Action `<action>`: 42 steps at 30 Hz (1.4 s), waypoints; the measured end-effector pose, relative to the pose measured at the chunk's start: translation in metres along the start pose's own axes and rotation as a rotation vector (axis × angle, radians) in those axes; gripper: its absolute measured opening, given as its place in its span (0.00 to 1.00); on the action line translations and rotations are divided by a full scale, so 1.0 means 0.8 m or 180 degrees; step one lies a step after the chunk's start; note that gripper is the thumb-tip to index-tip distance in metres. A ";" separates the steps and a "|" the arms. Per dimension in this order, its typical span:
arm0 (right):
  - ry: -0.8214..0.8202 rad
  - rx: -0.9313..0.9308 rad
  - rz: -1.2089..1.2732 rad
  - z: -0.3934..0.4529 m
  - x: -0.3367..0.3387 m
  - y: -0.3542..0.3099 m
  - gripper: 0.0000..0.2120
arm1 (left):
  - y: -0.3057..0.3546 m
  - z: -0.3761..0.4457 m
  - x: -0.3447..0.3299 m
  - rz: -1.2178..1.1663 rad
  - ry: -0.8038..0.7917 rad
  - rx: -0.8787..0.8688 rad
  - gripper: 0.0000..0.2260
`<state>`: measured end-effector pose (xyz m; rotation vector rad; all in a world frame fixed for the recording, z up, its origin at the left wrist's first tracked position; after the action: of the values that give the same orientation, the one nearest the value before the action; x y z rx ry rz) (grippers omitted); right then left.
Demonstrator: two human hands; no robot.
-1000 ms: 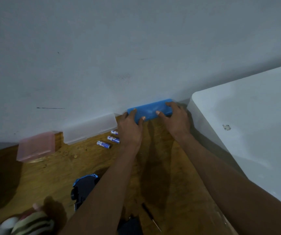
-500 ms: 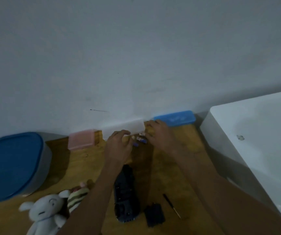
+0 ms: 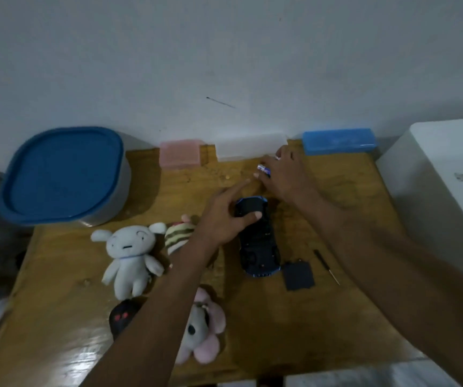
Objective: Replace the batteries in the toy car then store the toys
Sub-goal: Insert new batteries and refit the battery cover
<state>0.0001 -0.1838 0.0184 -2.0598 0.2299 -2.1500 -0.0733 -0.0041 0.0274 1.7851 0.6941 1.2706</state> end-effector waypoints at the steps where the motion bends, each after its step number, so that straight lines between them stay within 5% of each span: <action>1: 0.0010 -0.0002 -0.0030 0.000 -0.001 0.000 0.20 | -0.002 -0.006 -0.002 0.0020 -0.0056 0.0046 0.35; 10: -0.0073 -0.0045 -0.0460 -0.010 -0.018 -0.022 0.20 | 0.009 -0.056 -0.022 0.0023 -0.0428 0.0377 0.53; 22: -0.0513 0.0103 -0.0164 -0.019 -0.009 -0.030 0.13 | -0.006 -0.058 -0.049 0.0066 -0.0713 0.0702 0.63; 28: -0.0707 -0.0406 0.0440 -0.031 0.013 0.000 0.07 | 0.008 -0.062 -0.039 -0.0021 -0.0693 0.0682 0.61; 42: 0.0378 -0.0970 0.2352 -0.103 0.150 -0.022 0.10 | 0.046 -0.090 0.004 -0.1310 -0.0265 0.0889 0.52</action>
<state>-0.0876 -0.1924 0.1356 -1.5871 1.1836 -1.8238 -0.1412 0.0012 0.0717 1.7793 1.1671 0.8499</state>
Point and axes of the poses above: each hand's wrist, its own z-axis towards the middle knuckle, its own x-axis out of the back of the hand, y = z × x, the point moved 6 cm from there along z, towards the middle knuckle, and after that the axes turned 3 degrees about y, right-handed, at the moved point
